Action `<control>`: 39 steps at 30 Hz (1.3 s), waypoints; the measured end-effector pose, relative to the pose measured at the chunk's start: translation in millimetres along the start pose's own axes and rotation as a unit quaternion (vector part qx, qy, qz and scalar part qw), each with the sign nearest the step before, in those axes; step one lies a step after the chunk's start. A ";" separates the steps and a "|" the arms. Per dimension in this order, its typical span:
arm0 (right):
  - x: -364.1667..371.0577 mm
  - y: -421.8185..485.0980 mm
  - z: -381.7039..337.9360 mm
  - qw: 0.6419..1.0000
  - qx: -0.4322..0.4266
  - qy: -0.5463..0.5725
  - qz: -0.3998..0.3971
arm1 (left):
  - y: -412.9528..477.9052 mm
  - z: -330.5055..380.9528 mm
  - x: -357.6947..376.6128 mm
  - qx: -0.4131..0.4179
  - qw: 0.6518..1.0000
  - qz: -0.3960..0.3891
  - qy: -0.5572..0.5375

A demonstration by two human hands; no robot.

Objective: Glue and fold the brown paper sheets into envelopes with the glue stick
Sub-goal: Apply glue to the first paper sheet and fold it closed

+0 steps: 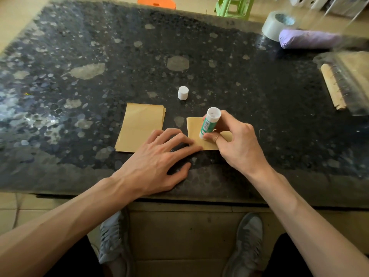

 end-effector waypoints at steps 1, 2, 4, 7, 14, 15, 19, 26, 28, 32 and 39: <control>-2.1 -0.5 0.1 1.000 -0.003 0.002 0.011 | -0.2 -0.1 -0.4 -0.001 1.000 0.001 0.001; -3.3 -0.9 0.2 1.000 -0.005 0.001 0.019 | -0.1 0.0 -0.7 -0.001 1.000 0.001 0.001; -4.2 -0.9 1.0 1.000 -0.007 -0.002 0.030 | -0.1 0.3 -0.7 0.000 1.000 0.001 -0.001; -3.3 0.7 2.6 0.999 -0.003 0.004 0.038 | 0.0 0.1 -0.4 0.000 1.000 -0.002 -0.002; -0.7 5.9 4.6 0.999 -0.003 0.008 0.048 | 0.2 -0.4 0.6 -0.001 1.000 -0.007 -0.002; -0.3 7.3 5.0 0.999 -0.004 0.008 0.050 | 0.2 -0.4 0.5 -0.002 1.000 -0.007 -0.003; -0.1 13.4 6.6 0.998 -0.003 0.005 0.058 | 0.2 -0.1 -0.3 -0.002 1.000 -0.005 -0.006; 0.3 23.4 10.6 0.998 0.003 -0.003 0.070 | -0.7 -1.5 1.7 0.000 1.000 -0.003 -0.006; -0.4 25.5 11.0 0.997 0.005 -0.007 0.071 | -0.6 -1.8 2.0 0.000 1.000 -0.005 -0.006; -0.4 29.2 12.2 0.997 0.006 -0.002 0.075 | -0.3 -1.9 1.6 -0.001 1.000 -0.004 -0.009; -1.3 36.4 15.8 0.998 0.022 0.012 0.065 | 0.0 -2.8 2.3 0.001 1.000 -0.008 -0.010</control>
Point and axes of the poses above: each hand's wrist, its own y-axis towards the middle knuckle, its own x-axis out of the palm, z = x × y, the point moved 10 cm from there along y, towards the middle knuckle, and after that the axes turned 5 degrees about y, right-handed, at the moved point
